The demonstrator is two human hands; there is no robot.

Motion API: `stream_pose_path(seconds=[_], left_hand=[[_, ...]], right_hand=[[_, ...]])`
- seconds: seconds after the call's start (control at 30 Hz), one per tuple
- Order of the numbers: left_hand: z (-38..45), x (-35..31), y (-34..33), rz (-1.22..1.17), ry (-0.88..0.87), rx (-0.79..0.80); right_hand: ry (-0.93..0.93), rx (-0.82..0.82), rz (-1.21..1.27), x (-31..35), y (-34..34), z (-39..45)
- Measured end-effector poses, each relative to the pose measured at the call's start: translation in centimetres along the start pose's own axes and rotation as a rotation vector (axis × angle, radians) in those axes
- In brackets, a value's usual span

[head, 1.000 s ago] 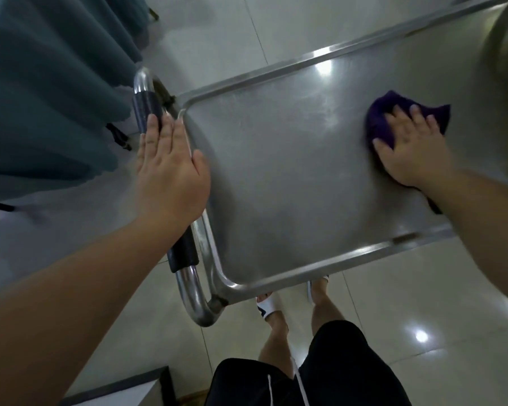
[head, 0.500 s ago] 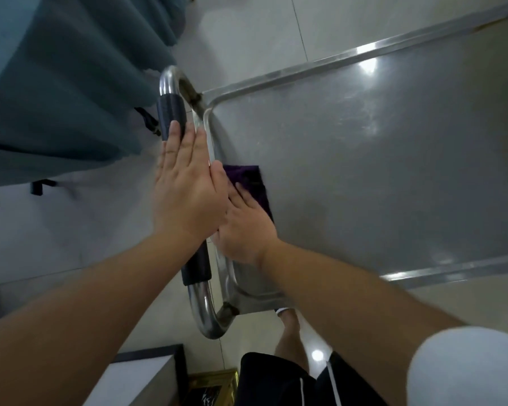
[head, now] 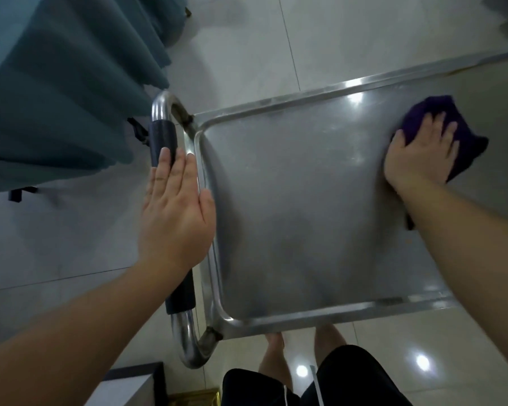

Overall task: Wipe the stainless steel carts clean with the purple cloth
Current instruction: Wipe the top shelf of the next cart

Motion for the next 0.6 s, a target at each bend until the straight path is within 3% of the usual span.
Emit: stream_pose_path(seconds=[0.03, 0.1, 0.23, 0.3, 0.37, 0.43, 0.5, 0.6], left_hand=[[0.0, 0.0, 0.0, 0.0, 0.001, -0.003], [0.0, 0.1, 0.0, -0.002, 0.009, -0.004], [0.0, -0.1, 0.0, 0.0, 0.021, 0.013], [0.0, -0.3, 0.1, 0.018, 0.028, 0.013], [-0.1, -0.4, 0.2, 0.049, 0.044, 0.01], [-0.2, -0.6, 0.1, 0.053, 0.037, 0.021], [-0.2, -0.5, 0.1, 0.025, 0.019, 0.021], [0.0, -0.1, -0.1, -0.011, 0.004, 0.003]], right_hand=[[-0.074, -0.017, 0.037, 1.7, -0.6, -1.2], [0.006, 0.007, 0.072, 7.8, -2.4, -4.7], [0.46, 0.068, 0.06, 20.6, -6.7, -15.9], [0.817, 0.178, 0.049, 26.1, -8.7, -22.6], [1.229, 0.321, -0.055, 29.3, -10.0, -28.2], [1.43, 0.397, -0.099, 29.1, -10.2, -28.8], [1.454, 0.404, -0.123, 27.3, -9.7, -25.8], [1.254, 0.331, -0.117, 22.5, -7.1, -15.1]])
Point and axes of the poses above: each hand's wrist, its own z-axis towards the middle knuckle, its own y-axis out of the back of the hand, x = y × z, the point moved 9 cm from there along z, towards the middle knuckle
